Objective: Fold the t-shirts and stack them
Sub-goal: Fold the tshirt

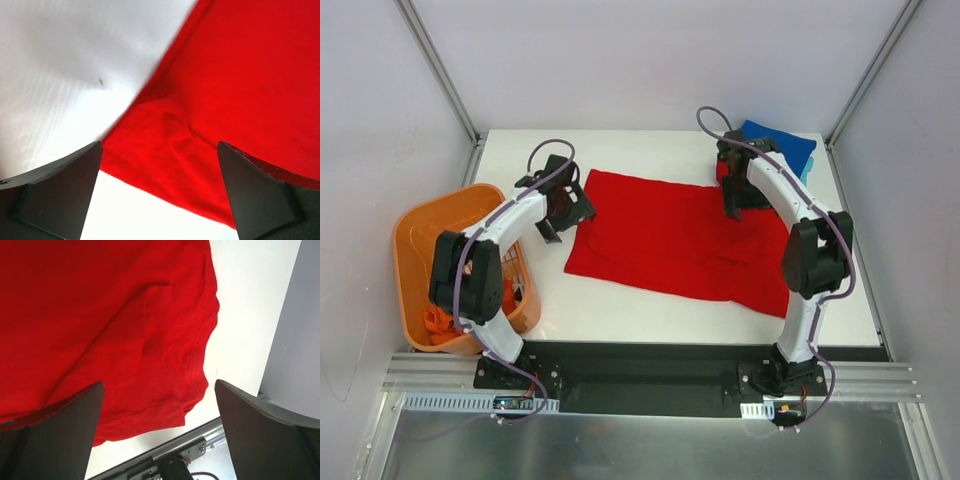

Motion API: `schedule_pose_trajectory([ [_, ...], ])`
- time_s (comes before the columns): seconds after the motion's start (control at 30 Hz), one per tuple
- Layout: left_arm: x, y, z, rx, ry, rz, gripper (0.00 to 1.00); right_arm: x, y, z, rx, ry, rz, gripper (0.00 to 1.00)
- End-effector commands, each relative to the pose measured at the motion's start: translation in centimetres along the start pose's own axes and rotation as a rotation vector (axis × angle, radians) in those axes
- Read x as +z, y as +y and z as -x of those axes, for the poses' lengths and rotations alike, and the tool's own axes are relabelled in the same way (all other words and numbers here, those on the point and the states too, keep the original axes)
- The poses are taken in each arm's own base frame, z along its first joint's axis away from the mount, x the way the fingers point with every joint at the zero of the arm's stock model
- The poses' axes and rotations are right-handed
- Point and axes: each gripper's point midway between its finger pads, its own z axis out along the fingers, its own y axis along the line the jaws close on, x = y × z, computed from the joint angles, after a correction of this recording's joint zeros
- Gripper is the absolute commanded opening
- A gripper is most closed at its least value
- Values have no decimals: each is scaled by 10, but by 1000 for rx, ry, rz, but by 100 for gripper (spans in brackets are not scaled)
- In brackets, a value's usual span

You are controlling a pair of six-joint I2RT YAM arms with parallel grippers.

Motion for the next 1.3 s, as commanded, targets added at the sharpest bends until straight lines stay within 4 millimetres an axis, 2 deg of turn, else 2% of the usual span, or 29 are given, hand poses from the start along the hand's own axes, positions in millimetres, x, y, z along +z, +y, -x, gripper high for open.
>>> schedule_pose_trajectory([
  [0.0, -50, -20, 0, 54, -53, -147, 99, -35, -24, -15, 104, -81, 30, 97],
  [0.03, -50, -22, -13, 79, -36, -151, 99, -36, -23, -24, 127, -87, 50, 97],
  [0.07, -52, -25, -20, 100, -32, -163, 99, -32, -15, -44, 154, -87, 119, 97],
  [0.1, -53, -29, -28, 120, -23, -178, 99, -30, -7, -54, 193, -82, 172, 97],
  [0.13, -51, -30, -36, 135, -7, -180, 99, -32, 11, -65, 218, -63, 293, 97],
  [0.17, -50, -34, -46, 161, 9, -188, 99, -21, 20, -84, 256, -54, 360, 97],
  [0.23, -41, -34, -60, 173, 44, -189, 99, -23, 44, -101, 307, -26, 531, 97],
  [0.27, -37, -35, -67, 178, 70, -199, 99, -12, 55, -109, 326, -7, 596, 97],
  [0.33, -25, -32, -78, 179, 108, -202, 99, -7, 69, -116, 334, 30, 671, 97],
  [0.43, -5, -30, -92, 177, 159, -202, 99, 8, 86, -108, 357, 33, 737, 97],
  [0.5, 0, -33, -97, 180, 180, -221, 99, 17, 91, -101, 367, 41, 748, 97],
  [0.77, 23, -18, -103, 172, 206, -153, 99, 46, 97, -67, 406, 28, 701, 97],
  [0.8, 25, -16, -103, 172, 208, -147, 99, 43, 95, -56, 407, 1, 696, 97],
  [0.87, 27, -11, -104, 167, 208, -130, 100, 48, 89, -50, 409, -15, 651, 97],
  [0.9, 28, -8, -104, 163, 209, -125, 99, 45, 85, -38, 413, -43, 643, 97],
  [0.97, 29, -4, -104, 159, 209, -115, 99, 47, 81, -30, 406, -58, 615, 97],
  [1.0, 29, -2, -104, 158, 210, -112, 99, 42, 79, -19, 406, -79, 616, 97],
  [1.2, 31, 8, -105, 150, 206, -90, 99, 41, 79, -4, 394, -88, 610, 97],
  [1.27, 31, 10, -105, 149, 207, -89, 100, 41, 87, 2, 385, -78, 644, 97],
])
